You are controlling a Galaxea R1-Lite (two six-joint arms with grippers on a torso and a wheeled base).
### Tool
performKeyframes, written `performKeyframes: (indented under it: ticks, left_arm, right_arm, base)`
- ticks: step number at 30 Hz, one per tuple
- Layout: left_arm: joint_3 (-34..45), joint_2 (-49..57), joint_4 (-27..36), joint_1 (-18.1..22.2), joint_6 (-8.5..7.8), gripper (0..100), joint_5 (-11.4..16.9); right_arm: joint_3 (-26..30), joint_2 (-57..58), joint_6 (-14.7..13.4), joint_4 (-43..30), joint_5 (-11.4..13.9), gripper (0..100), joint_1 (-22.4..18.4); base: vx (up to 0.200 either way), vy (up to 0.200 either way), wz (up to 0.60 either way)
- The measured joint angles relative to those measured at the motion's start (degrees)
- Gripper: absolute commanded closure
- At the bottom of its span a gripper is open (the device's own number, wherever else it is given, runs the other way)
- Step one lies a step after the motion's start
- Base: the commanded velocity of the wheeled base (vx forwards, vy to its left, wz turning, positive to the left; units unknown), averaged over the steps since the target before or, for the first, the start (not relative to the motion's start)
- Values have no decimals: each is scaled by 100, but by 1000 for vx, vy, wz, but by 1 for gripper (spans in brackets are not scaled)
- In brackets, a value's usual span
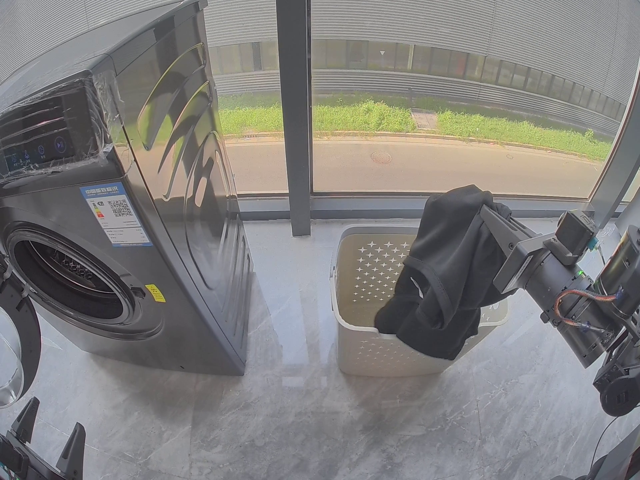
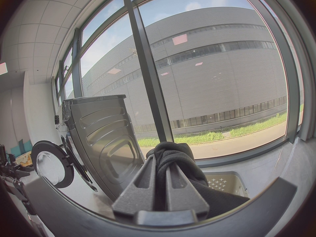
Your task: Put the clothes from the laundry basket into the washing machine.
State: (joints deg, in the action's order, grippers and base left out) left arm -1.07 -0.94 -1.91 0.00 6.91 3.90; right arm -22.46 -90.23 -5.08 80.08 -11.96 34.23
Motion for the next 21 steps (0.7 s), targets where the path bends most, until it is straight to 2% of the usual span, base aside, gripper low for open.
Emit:
performKeyframes:
  ticks: [21]
  left_arm:
    - [2,-2,0,0,-29,0,-2]
  right_arm:
    - [18,-9,-11,121,4,100,258]
  base:
    - [0,200,0]
